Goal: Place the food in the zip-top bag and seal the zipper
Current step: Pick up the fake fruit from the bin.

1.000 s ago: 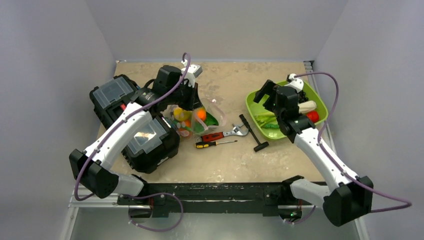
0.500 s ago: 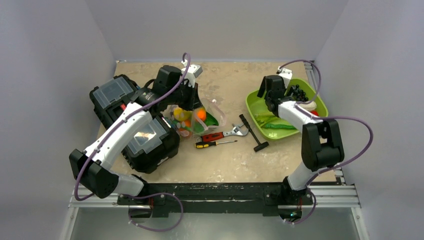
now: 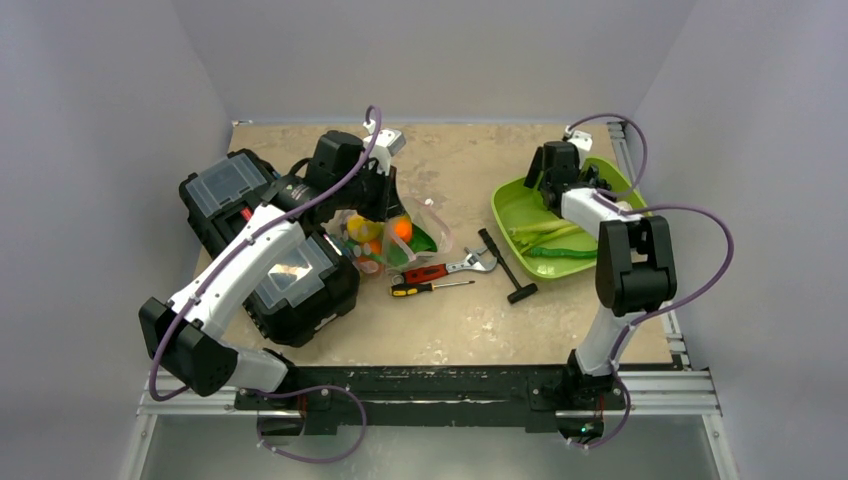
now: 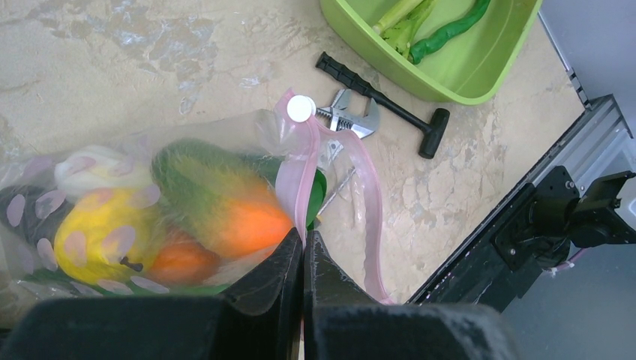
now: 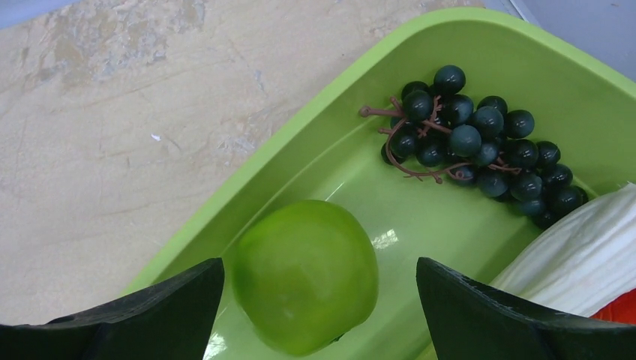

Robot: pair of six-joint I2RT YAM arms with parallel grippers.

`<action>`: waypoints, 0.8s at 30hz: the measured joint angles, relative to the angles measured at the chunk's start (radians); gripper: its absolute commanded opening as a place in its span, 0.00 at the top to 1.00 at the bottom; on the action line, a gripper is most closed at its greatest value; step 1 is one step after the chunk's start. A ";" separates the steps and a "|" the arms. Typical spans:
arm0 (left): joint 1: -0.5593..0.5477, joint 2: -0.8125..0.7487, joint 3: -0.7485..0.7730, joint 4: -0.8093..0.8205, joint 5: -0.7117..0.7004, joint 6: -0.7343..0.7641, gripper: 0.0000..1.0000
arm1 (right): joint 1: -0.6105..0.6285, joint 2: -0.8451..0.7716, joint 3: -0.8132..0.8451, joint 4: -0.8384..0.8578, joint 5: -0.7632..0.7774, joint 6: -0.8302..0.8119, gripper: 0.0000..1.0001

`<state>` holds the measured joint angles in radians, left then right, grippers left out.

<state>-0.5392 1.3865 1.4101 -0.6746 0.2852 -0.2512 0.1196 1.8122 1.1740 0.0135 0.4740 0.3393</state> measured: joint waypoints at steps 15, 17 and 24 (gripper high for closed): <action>0.000 0.003 0.002 0.000 0.000 0.000 1.00 | -0.016 0.114 0.049 -0.037 -0.085 -0.019 0.41; 0.000 0.003 0.002 0.000 0.000 0.000 1.00 | -0.016 0.114 0.050 -0.038 -0.095 -0.021 0.51; 0.000 0.003 0.002 0.000 0.000 0.000 1.00 | -0.016 0.017 -0.010 -0.053 -0.108 -0.015 0.80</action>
<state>-0.5392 1.3899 1.4120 -0.6750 0.2848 -0.2508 0.1036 1.8290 1.1641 -0.0399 0.3656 0.3241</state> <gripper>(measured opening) 0.006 0.751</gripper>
